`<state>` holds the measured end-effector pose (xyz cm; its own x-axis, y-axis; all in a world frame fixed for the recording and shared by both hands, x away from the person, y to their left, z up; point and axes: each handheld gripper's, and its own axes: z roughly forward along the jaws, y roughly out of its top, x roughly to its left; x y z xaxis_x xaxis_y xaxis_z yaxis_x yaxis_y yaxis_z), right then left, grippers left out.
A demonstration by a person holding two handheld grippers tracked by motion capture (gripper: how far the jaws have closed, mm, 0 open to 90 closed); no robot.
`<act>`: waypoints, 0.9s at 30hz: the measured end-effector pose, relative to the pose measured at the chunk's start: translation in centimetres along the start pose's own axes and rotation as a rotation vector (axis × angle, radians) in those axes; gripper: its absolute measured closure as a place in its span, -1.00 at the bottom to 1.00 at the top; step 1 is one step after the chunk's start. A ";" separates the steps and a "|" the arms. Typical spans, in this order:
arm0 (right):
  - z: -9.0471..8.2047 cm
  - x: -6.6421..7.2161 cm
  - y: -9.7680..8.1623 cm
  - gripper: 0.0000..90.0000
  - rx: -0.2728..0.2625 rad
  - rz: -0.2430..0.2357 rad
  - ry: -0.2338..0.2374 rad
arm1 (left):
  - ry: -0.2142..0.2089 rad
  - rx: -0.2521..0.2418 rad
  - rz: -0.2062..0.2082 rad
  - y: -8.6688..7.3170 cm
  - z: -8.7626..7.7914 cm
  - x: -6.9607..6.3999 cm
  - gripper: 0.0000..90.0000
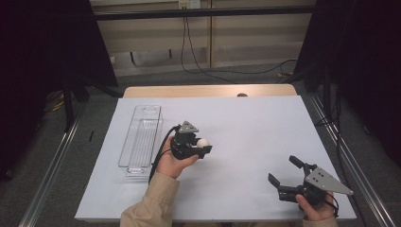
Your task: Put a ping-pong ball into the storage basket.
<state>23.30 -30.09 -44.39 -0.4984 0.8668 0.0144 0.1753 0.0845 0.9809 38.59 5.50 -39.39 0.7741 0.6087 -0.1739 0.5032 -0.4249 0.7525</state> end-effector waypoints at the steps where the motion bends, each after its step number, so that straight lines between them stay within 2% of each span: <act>1: 0.0 0.0 0.0 -0.93 -0.001 0.000 0.000 | 0.001 -0.005 -0.004 0.0 0.0 0.0 0.13; 27: 0.0 0.0 0.0 -0.93 -0.001 0.001 0.002 | 0.034 -0.009 -0.018 -0.1 -1.2 1.4 0.13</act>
<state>23.32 -30.04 -44.38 -0.5001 0.8658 0.0158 0.1749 0.0831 0.9811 39.13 7.25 -38.96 0.7511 0.6390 -0.1660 0.5134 -0.4072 0.7553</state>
